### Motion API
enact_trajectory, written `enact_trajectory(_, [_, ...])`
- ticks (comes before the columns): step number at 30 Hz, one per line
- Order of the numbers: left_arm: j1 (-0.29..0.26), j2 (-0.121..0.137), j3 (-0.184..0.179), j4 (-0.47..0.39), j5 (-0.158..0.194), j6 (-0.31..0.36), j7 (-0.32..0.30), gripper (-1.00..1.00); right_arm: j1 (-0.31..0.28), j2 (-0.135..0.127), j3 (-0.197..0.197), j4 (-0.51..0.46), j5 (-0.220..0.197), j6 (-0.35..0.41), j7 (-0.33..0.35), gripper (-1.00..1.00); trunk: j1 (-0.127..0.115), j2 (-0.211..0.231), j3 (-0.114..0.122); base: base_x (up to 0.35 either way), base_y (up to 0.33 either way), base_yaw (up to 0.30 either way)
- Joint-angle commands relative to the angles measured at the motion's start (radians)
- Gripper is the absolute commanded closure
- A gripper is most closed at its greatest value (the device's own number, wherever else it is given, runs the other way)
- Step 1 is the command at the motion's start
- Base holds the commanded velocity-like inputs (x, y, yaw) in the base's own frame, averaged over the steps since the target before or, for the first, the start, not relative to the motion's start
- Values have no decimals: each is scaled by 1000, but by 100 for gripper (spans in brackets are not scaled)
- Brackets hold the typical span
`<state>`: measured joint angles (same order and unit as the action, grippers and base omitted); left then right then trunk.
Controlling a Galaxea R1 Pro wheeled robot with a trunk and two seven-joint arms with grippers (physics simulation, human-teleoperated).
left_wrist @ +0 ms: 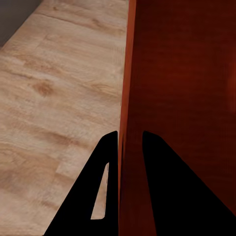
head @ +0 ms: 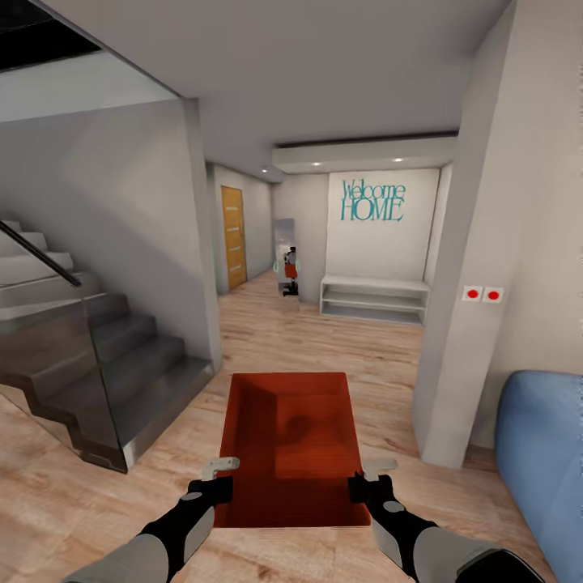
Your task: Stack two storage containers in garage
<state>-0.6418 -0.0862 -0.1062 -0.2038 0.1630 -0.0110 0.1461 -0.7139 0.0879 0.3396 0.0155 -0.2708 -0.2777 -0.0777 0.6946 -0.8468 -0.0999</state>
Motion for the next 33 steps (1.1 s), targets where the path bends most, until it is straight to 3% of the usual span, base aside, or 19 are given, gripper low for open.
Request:
enact_trajectory(1, [-1,13,-6,-4,-2,-24,12,100,-1,-7,-22,4,-16,-4,-3,100,1,-1,-2,322,0,-241])
enact_trajectory(9, [-1,13,-6,-3,-1,-24,12,100,-1,-7,-22,4,-16,-3,-3,100,1,-1,-2,322,0,-223])
enact_trajectory(33, [-1,14,-6,-3,0,-24,12,100,-1,-7,-22,4,-16,-4,-3,100,1,-1,-2,322,0,-7])
